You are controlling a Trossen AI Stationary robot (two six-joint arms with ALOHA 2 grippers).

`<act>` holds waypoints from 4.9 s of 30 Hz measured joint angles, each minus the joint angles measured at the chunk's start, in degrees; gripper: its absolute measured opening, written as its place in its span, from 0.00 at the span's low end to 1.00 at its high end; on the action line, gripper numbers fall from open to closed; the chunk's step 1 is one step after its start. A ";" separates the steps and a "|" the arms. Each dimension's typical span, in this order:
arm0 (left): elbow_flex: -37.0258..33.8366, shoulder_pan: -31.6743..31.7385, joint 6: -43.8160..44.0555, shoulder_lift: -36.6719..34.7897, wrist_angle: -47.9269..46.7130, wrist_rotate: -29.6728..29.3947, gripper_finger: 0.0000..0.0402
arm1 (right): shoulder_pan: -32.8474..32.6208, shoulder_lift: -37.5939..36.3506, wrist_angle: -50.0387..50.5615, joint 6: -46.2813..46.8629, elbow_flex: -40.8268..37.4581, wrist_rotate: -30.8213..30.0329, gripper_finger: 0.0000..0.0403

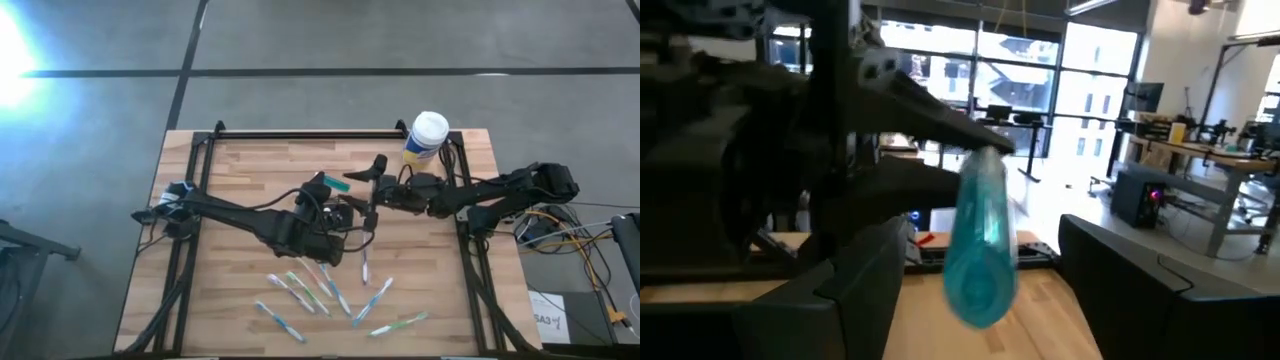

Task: Pick & Place toothbrushing station
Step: Put the blue mouthwash into the black wire organizer

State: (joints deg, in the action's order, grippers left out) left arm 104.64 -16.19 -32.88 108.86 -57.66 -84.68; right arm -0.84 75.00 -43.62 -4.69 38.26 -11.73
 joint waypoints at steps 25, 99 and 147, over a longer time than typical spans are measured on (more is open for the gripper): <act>0.00 -0.05 0.34 0.00 0.80 1.15 0.23 | 0.00 0.49 -0.04 -2.21 -0.02 0.04 0.19; -30.94 11.46 26.00 -23.84 52.53 82.58 0.85 | -1.92 -8.17 -13.72 -9.20 -18.84 16.19 0.21; -30.40 12.24 25.26 -27.06 47.54 83.76 0.24 | -1.89 -8.28 -14.11 -7.39 -18.88 14.34 0.43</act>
State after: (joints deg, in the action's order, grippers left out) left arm 74.24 -3.95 -7.63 81.80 -10.11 -0.93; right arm -2.74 66.72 -57.74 -12.08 19.38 2.61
